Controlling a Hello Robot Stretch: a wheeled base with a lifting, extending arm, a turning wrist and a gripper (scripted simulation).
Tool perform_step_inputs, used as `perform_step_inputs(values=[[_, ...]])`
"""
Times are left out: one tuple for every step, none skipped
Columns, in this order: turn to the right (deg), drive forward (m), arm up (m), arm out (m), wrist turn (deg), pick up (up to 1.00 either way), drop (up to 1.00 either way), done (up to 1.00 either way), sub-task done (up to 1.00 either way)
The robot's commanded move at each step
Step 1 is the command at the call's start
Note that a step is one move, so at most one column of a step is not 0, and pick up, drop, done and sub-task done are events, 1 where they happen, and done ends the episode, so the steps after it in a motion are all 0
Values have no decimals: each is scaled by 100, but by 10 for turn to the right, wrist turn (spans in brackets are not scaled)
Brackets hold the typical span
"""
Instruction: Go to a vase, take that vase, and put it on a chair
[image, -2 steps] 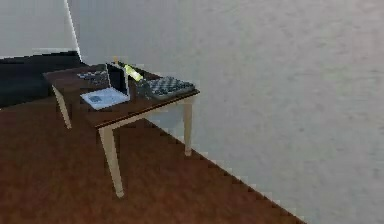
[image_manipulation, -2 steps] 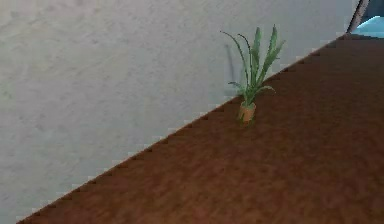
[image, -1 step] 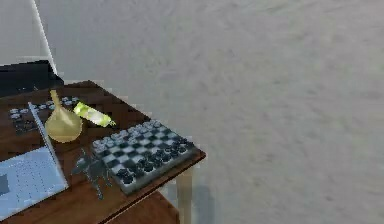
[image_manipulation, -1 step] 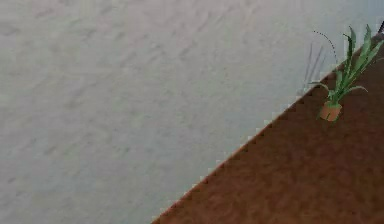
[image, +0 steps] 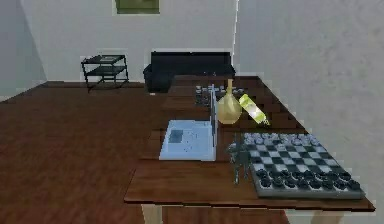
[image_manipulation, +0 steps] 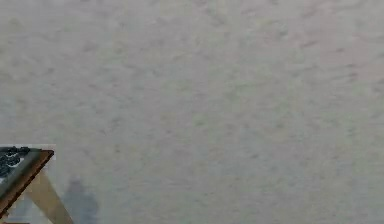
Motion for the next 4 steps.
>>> perform_step_inputs(values=[[-450, 0, 0, 0, 0, 0, 0, 0, 0], [-300, 0, 0, 0, 0, 0, 0, 0, 0], [450, 0, 0, 0, 0, 0, 0, 0, 0], [450, 0, 0, 0, 0, 0, 0, 0, 0]])
